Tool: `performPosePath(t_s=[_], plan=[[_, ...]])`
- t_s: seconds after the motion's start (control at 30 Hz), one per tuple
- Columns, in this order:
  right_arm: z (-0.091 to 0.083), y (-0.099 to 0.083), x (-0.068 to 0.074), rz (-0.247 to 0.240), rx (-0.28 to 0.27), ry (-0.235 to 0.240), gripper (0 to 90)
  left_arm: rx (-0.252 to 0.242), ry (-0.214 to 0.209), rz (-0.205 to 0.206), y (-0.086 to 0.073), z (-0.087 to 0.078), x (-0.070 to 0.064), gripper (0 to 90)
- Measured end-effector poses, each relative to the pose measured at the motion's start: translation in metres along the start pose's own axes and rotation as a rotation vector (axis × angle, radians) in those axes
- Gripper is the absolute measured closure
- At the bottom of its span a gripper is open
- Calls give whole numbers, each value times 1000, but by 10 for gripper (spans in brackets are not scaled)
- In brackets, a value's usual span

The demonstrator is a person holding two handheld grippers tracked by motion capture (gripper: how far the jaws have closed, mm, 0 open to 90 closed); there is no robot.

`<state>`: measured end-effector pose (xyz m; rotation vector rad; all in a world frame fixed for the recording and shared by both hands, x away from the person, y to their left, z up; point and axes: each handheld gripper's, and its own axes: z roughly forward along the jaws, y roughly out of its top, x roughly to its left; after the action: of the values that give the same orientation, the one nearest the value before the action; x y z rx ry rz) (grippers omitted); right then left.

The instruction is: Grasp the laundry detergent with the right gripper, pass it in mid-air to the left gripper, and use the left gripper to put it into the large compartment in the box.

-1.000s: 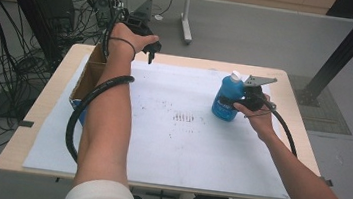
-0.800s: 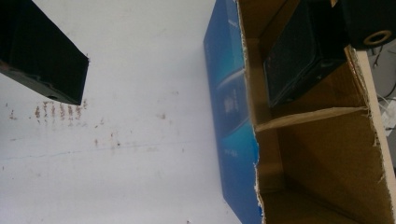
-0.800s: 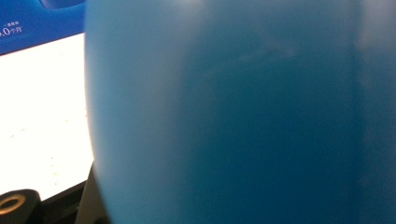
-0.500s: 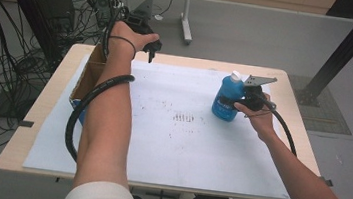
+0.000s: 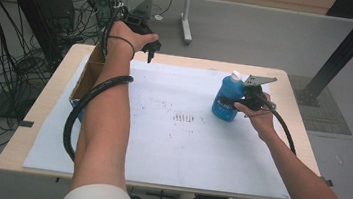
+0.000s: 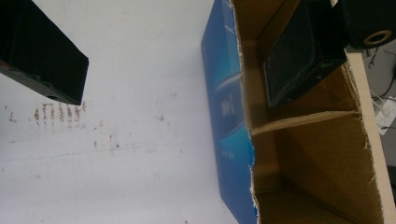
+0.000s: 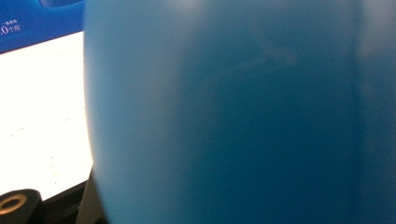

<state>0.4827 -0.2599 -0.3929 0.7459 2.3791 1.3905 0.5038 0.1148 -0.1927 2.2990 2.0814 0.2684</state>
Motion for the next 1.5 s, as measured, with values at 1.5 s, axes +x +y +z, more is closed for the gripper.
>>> performPosePath(t_s=[1.5], plan=[[0,0,-1,16,2,11,451,-4,24,14,0,-6,-5,68]])
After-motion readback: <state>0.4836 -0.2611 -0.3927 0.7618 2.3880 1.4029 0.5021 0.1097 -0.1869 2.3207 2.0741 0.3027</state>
